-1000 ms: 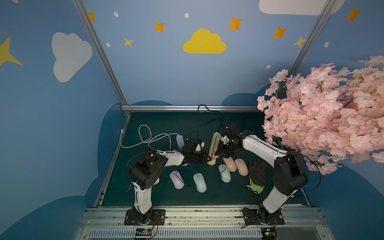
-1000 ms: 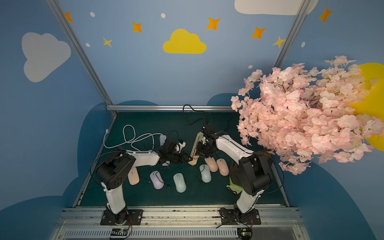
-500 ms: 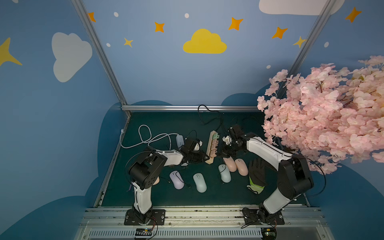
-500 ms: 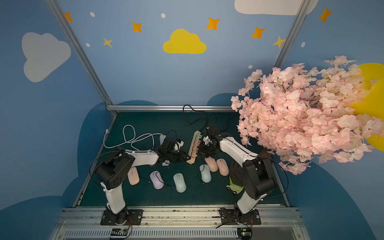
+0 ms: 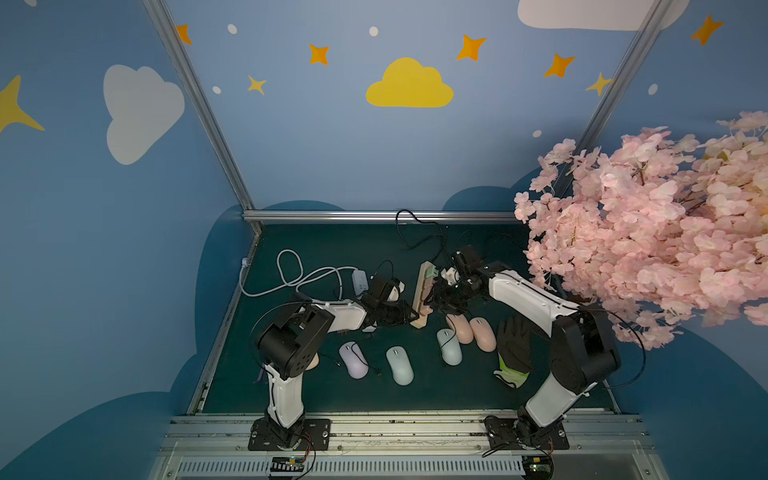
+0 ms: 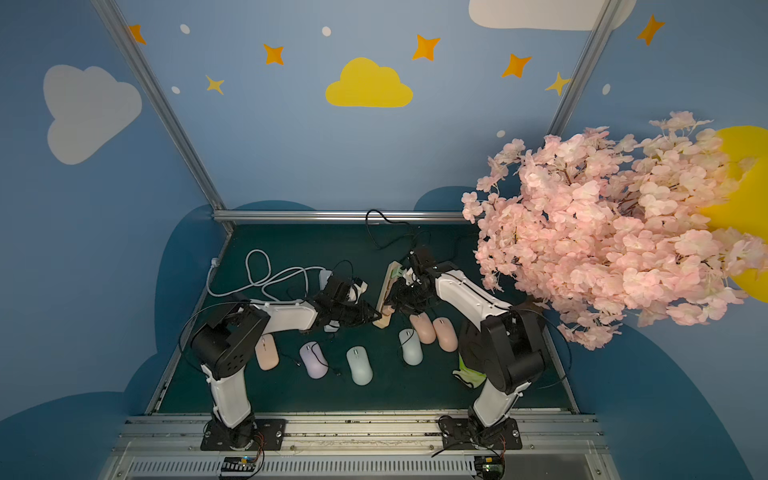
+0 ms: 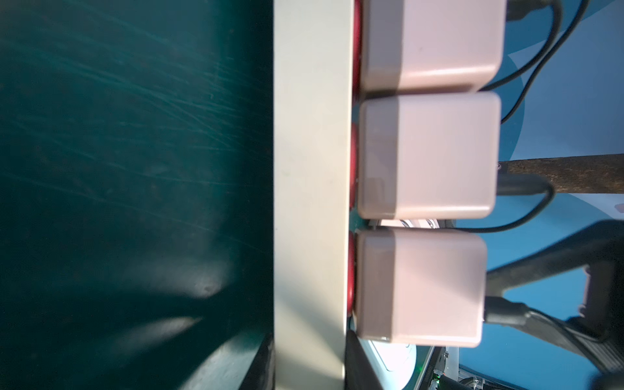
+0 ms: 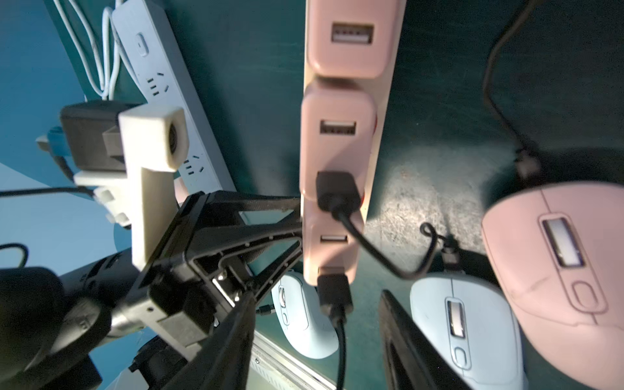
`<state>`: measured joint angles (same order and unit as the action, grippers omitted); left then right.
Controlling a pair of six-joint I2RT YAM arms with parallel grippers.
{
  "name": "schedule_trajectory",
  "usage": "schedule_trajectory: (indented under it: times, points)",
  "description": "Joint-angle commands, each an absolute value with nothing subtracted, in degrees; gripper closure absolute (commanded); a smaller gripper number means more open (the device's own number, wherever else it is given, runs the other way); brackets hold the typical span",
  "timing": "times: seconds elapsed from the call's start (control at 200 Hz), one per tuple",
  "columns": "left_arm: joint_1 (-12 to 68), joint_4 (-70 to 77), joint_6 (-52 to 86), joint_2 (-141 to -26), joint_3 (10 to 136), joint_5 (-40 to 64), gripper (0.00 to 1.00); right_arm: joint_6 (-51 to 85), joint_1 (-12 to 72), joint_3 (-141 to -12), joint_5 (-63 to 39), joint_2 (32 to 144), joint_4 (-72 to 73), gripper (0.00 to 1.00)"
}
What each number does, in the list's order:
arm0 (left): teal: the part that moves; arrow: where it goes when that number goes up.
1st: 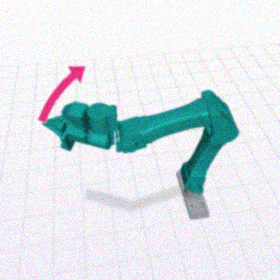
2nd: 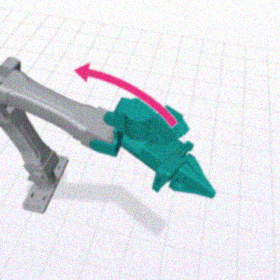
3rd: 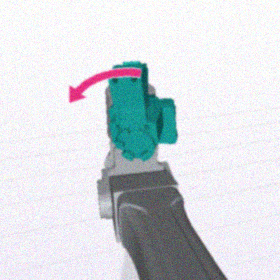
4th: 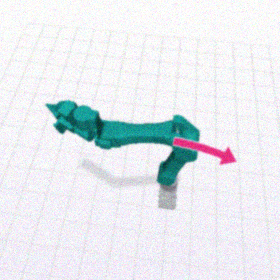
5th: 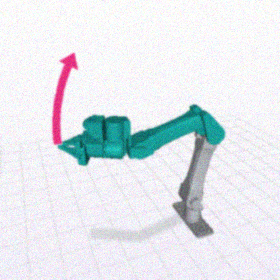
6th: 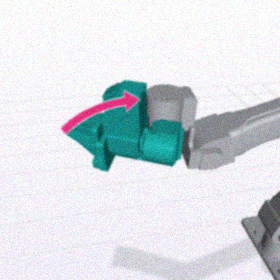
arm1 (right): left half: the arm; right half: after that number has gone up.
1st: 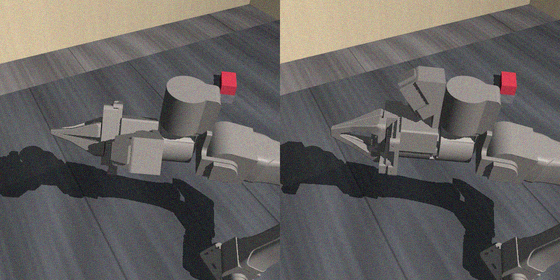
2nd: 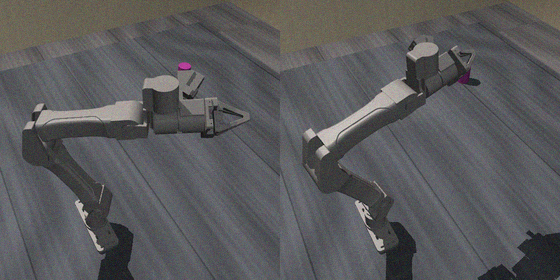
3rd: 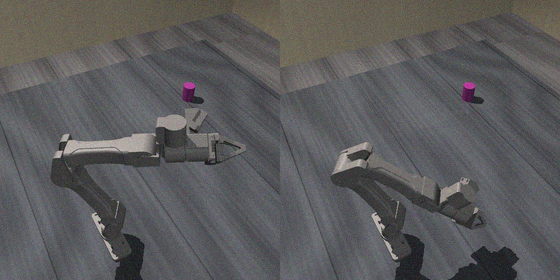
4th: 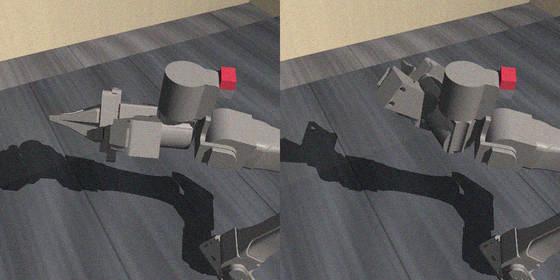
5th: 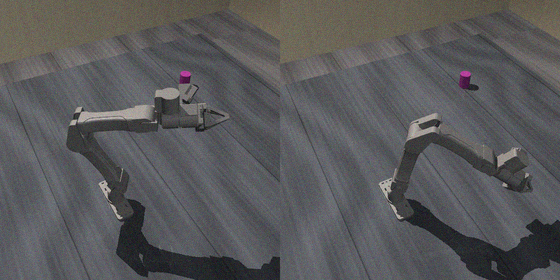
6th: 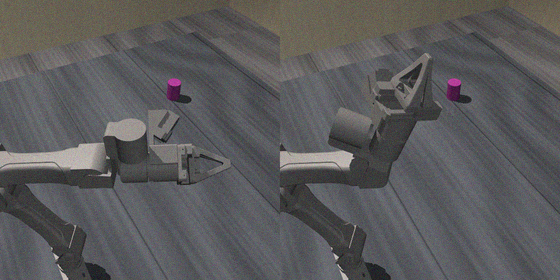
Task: Unplug the wireless mouse
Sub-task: Remove the plug from the socket.
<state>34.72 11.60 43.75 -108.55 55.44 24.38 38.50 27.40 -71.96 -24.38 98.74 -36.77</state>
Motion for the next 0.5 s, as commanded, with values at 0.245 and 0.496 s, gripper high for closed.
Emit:
schedule_trajectory:
  times: [0.245,0.496]
  points:
    - [33.07,2.55,43.68,-111.18,53.94,15.37,0.96,41.22,30.58,-77.17,-19.89,105.76,-38.4,0.61]
    - [33.07,4.2,43.68,-111.6,53.79,16.82,0.78,41.54,30.94,-77.59,-19.37,106.61,-38.91,0.8]
